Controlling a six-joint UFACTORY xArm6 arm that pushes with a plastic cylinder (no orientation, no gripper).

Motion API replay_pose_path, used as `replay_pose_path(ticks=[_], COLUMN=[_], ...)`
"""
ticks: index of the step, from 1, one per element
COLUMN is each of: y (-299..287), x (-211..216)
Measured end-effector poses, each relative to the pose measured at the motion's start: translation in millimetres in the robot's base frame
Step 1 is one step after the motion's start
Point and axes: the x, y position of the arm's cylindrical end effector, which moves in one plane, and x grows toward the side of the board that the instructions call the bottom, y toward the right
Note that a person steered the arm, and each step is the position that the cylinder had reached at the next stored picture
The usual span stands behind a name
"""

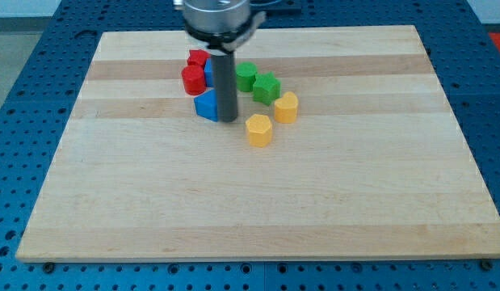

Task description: Move the blue triangle and red star along with red circle towards the up

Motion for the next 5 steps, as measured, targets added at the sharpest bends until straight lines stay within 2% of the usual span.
replay_pose_path(ticks=[1,2,3,4,5], y=[-43,-58,-42,-64,-123], x=[-12,-15,2,30,31])
